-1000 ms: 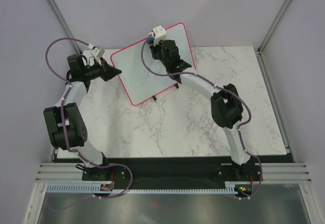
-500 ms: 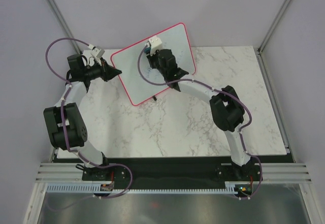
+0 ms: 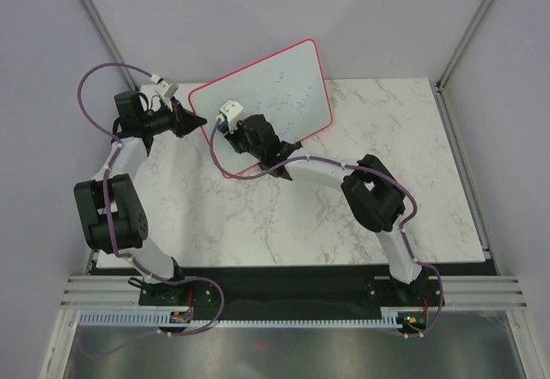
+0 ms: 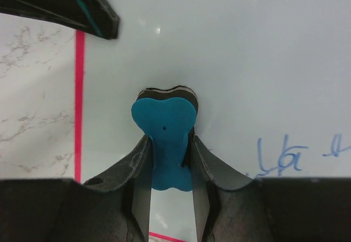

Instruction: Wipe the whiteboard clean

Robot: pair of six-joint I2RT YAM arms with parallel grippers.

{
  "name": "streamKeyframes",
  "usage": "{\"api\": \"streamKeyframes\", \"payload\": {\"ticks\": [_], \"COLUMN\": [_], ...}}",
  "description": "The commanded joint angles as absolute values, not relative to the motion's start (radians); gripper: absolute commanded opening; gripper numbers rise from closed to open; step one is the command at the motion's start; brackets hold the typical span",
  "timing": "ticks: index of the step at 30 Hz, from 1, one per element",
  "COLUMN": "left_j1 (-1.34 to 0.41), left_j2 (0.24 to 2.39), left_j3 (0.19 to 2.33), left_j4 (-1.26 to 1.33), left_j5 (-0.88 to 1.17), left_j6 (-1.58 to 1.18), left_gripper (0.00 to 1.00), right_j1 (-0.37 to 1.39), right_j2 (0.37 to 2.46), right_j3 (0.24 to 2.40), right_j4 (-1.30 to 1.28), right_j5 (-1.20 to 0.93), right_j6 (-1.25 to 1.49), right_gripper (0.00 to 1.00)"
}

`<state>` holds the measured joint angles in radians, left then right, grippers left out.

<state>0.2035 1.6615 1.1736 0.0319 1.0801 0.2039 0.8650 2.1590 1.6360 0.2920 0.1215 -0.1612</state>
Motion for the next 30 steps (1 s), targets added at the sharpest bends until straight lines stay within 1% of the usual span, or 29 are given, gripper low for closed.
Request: {"api": "streamKeyframes", "payload": {"ticks": [1,10,15,20,26,30], "left_j1": [0.195,0.196,0.195,0.196,0.196,0.195], "left_j2": [1.647,1.651,1.652,1.652,1.651,1.651], "left_j3": [1.195,1.198,1.200,1.201,1.203,1.203], "left_j4": [0.045,0.032,0.025,0.020,0.012,0.012], "left_j5": [1.011,1.005,1.006,1.005,1.005,1.008], "left_j6": [0.385,0.402,0.408,0.414,0.420,0.420], "left_gripper": [0.02,0.02,0.02,0.02,0.02,0.02], "right_j1": [0.821,0.626,0.581,0.566,0.549,0.535], "right_j2": [2.115,2.088,2.059,2.043,2.066,2.129], "right_j3": [1.629,1.615,1.580,1.595,1.707,1.837], "right_j4": [0.318,0.353,0.368,0.359,0.338,0.310], "right_j5": [0.202,0.227,0.238,0.233,0.198,0.176], "right_j6": [-0.181,-0.077,-0.083,-0.103,-0.104,-0.080], "right_gripper": [0.00,0.00,0.00,0.00,0.00,0.00]}}
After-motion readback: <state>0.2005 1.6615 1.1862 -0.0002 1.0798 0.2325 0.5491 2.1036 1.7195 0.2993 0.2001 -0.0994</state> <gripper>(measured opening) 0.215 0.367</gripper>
